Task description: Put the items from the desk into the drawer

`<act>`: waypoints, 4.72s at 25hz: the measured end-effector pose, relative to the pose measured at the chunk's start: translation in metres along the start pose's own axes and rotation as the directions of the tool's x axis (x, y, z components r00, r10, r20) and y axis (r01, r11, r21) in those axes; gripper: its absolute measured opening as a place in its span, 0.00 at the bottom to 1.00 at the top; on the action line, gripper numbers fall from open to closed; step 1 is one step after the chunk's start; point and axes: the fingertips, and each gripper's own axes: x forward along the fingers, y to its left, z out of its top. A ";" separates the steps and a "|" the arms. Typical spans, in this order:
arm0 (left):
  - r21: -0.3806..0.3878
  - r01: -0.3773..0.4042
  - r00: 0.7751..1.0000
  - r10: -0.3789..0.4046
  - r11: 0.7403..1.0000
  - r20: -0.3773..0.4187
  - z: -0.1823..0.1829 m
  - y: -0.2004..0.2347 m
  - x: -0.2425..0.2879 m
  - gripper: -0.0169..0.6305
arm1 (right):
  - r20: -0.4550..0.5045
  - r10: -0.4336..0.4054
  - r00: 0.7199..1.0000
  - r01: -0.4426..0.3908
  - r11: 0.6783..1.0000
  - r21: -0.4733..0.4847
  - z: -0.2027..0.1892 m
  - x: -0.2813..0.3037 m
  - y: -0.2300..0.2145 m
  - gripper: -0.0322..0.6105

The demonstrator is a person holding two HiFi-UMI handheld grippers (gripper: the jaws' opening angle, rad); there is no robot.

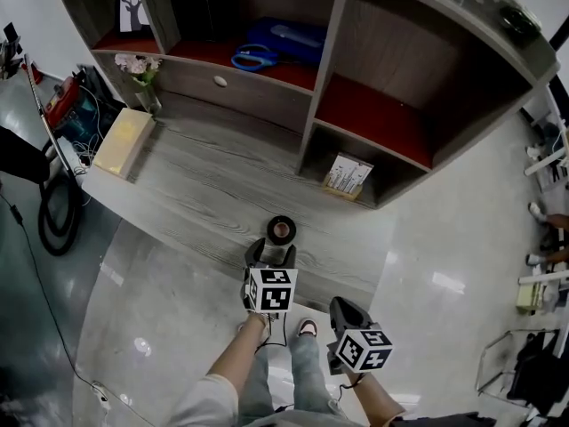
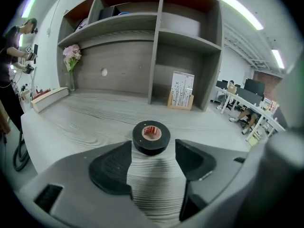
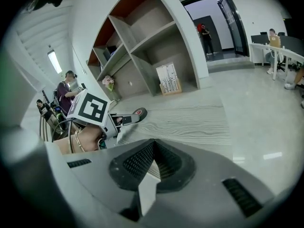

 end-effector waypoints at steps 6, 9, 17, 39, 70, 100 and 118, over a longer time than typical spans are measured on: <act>-0.002 -0.010 0.999 0.010 1.000 -0.039 0.002 0.003 0.016 0.45 | -0.008 0.012 1.000 -0.011 1.000 0.009 0.006 0.010 -0.001 0.05; -0.009 -0.003 0.999 0.002 1.000 -0.042 0.005 0.003 0.021 0.45 | -0.010 0.017 1.000 -0.016 1.000 0.014 0.008 0.015 0.000 0.05; -0.002 0.011 0.999 -0.011 1.000 -0.047 0.010 0.002 0.029 0.46 | -0.022 0.033 0.999 -0.033 0.999 0.026 0.010 0.026 0.003 0.05; 0.004 0.004 1.000 -0.004 1.000 0.009 0.016 0.002 0.023 0.46 | 0.011 0.010 1.000 -0.011 0.998 0.064 0.014 0.022 -0.006 0.05; -0.042 0.029 0.997 -0.026 0.999 0.068 -0.007 -0.018 -0.107 0.46 | 0.100 -0.031 0.995 0.032 0.999 -0.012 0.014 -0.037 0.020 0.05; -0.006 0.114 0.993 -0.114 0.993 -0.022 -0.081 -0.026 -0.203 0.46 | 0.067 -0.038 0.997 0.041 0.998 -0.053 -0.040 -0.052 0.074 0.05; 0.046 0.211 0.962 -0.200 0.976 -0.186 -0.163 -0.052 -0.159 0.46 | 0.016 -0.131 0.991 0.129 0.989 0.078 -0.117 -0.032 0.026 0.05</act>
